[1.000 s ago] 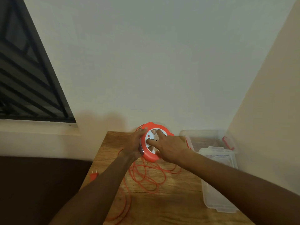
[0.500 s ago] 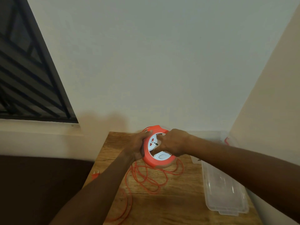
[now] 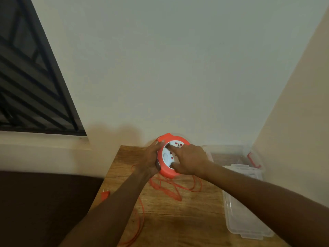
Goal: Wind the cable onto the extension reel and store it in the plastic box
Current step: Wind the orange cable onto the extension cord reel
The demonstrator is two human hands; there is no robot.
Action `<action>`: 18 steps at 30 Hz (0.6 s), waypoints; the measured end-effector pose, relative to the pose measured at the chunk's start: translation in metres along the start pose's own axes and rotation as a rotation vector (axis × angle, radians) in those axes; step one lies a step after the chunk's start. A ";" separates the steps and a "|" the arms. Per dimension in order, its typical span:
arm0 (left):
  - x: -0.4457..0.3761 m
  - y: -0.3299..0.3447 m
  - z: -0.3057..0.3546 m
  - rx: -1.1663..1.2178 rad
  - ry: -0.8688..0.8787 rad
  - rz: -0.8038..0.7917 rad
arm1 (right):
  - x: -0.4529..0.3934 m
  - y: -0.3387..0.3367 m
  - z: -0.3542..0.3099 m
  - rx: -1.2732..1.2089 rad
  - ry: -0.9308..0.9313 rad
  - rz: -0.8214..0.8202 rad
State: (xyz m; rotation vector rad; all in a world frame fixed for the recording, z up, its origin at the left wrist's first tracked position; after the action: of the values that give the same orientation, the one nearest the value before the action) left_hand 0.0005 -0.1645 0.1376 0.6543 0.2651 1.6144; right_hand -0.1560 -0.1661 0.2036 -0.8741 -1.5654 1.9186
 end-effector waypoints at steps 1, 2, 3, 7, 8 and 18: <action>0.000 0.002 -0.001 0.002 0.035 0.019 | 0.002 0.003 -0.004 -0.143 0.148 0.031; -0.001 0.002 -0.002 -0.003 0.071 0.036 | 0.002 0.007 -0.009 -0.346 0.300 0.049; -0.002 0.002 -0.004 -0.010 0.097 0.052 | 0.000 0.013 -0.014 -0.592 0.458 0.044; -0.002 -0.005 -0.007 -0.047 0.106 0.116 | 0.000 0.029 -0.038 -1.226 0.819 0.026; -0.003 -0.007 -0.007 -0.054 0.098 0.122 | 0.003 0.032 -0.039 -1.257 0.818 0.018; -0.001 -0.019 -0.003 -0.033 -0.040 0.104 | 0.028 0.008 -0.020 -0.066 -0.096 0.030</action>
State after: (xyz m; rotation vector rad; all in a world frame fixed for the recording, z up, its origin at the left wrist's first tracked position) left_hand 0.0148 -0.1619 0.1252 0.6839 0.1774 1.6999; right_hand -0.1596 -0.1342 0.1889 -0.8489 -1.6886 1.9665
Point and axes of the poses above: each hand's wrist, its own x-axis away from the middle knuckle, its own y-axis out of the palm, z = x × y, the point moved 1 cm from there along -x, towards the middle knuckle, and after that the axes turned 5 degrees about z, right-handed, at the moved point
